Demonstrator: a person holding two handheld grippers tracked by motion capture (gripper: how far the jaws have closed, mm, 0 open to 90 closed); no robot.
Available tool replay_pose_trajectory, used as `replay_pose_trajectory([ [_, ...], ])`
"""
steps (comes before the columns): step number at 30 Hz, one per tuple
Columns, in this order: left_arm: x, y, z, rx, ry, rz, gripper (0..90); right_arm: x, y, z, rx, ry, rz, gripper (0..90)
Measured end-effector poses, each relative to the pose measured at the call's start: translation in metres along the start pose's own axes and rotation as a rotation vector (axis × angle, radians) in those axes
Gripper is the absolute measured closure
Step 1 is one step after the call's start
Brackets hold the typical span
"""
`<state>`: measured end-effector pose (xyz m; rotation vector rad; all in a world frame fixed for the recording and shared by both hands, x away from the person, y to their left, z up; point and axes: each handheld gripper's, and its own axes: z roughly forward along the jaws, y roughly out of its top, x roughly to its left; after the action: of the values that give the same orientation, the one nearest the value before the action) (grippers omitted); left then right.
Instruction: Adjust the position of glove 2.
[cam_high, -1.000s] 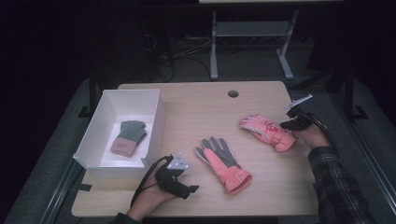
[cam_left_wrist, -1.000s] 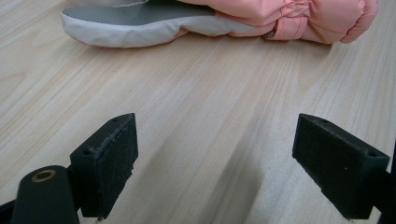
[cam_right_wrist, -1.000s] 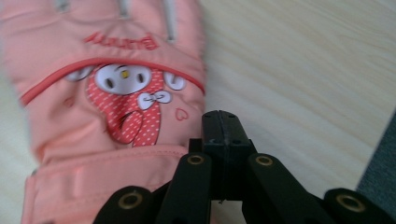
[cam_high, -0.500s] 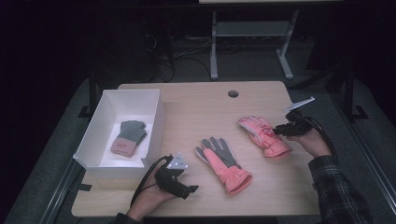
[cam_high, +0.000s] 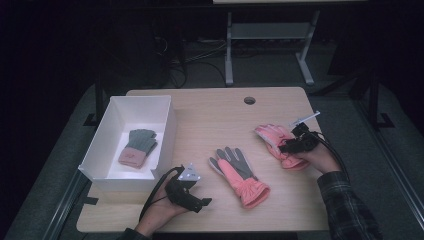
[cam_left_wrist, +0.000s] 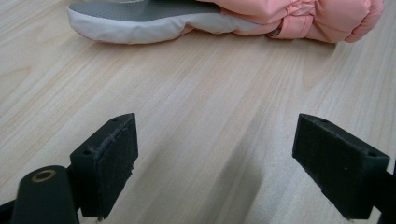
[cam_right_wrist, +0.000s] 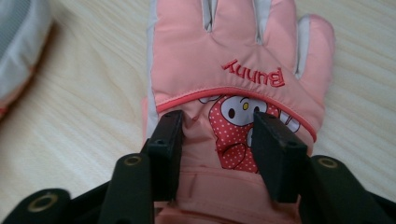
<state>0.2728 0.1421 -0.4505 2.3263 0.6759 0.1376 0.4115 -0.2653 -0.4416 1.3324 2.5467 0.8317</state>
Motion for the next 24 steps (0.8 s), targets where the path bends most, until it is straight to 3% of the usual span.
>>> replay_pose_trajectory([
  [5,0.0,0.0,0.002,0.002,-0.004,-0.008,13.9,0.004,0.001,0.004,0.008,-0.026,-0.016,71.3],
  [10,0.0,0.0,0.001,0.0,0.0,-0.011,13.8,0.005,-0.001,0.002,-0.011,-0.031,0.014,84.7],
  [16,0.001,0.0,0.0,-0.003,-0.003,-0.011,13.9,0.001,-0.003,-0.002,-0.049,-0.008,0.038,87.8],
  [24,0.002,0.0,-0.001,0.003,-0.001,-0.01,13.9,-0.001,-0.007,-0.026,-0.134,0.017,0.072,88.6],
])
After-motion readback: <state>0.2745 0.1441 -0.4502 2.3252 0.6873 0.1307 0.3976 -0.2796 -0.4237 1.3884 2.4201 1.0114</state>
